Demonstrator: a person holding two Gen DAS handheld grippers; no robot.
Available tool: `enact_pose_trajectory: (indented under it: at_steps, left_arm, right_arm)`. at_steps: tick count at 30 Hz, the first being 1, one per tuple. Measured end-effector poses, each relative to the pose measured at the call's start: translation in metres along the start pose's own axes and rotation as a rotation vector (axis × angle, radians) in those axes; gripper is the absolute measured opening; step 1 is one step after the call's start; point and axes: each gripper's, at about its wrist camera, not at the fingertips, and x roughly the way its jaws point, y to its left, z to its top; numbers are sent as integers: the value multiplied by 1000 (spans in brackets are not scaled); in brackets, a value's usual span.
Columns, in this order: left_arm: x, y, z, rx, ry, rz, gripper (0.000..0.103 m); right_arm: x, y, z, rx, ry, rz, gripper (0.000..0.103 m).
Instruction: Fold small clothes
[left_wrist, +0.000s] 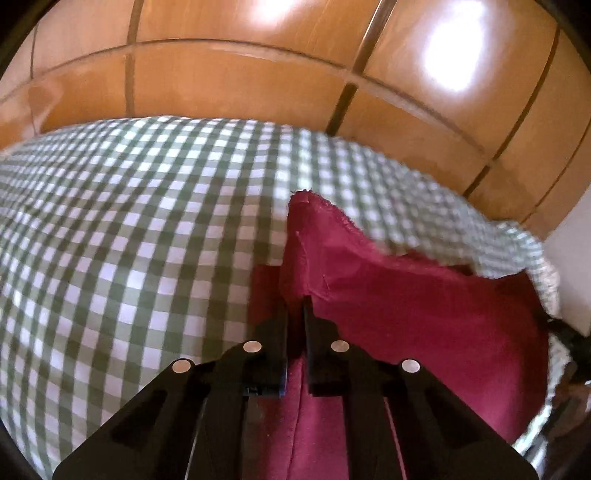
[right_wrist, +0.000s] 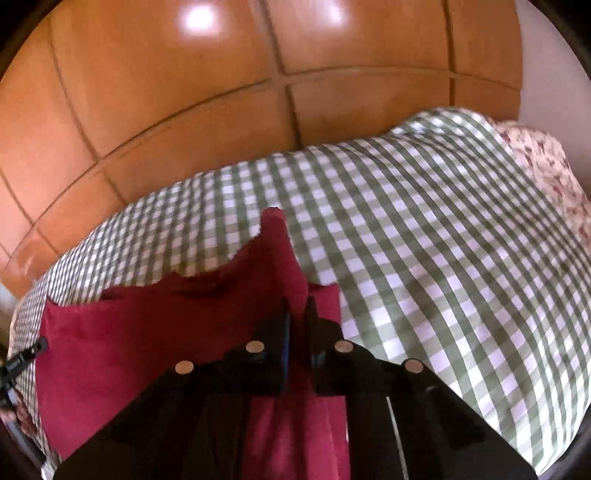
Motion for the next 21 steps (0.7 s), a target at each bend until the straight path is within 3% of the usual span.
enact_pose_trajectory:
  at_steps: [3,5,9,11,12,13,21]
  left_arm:
    - [21,-4,-9,24,47,59,6]
    - [14,-12,-13,54,22,92,6]
    - [-10,-22,-18,56,-12,97,26]
    - [-28,-28,-24,73,-49,97,34]
    - [-35,-31,-27,85,-65,96,36]
    - [-43,-35,-29,99,-83,96,39]
    - [-73,-50,-42,162,-122,90,42]
  right_arm:
    - [31,-10,-13,6,66,-54,7]
    - [40,-16,-23,16,44,-46,7]
    - [37,-20,-25,36,25,-30,10]
    - [35,-21,-24,40,25,-30,20]
    - [34,-25,-24,57,25,-55,37]
    - [31,-28,-25,77,24,-63,42]
    - [6,-40,-33,139,24,-14,55]
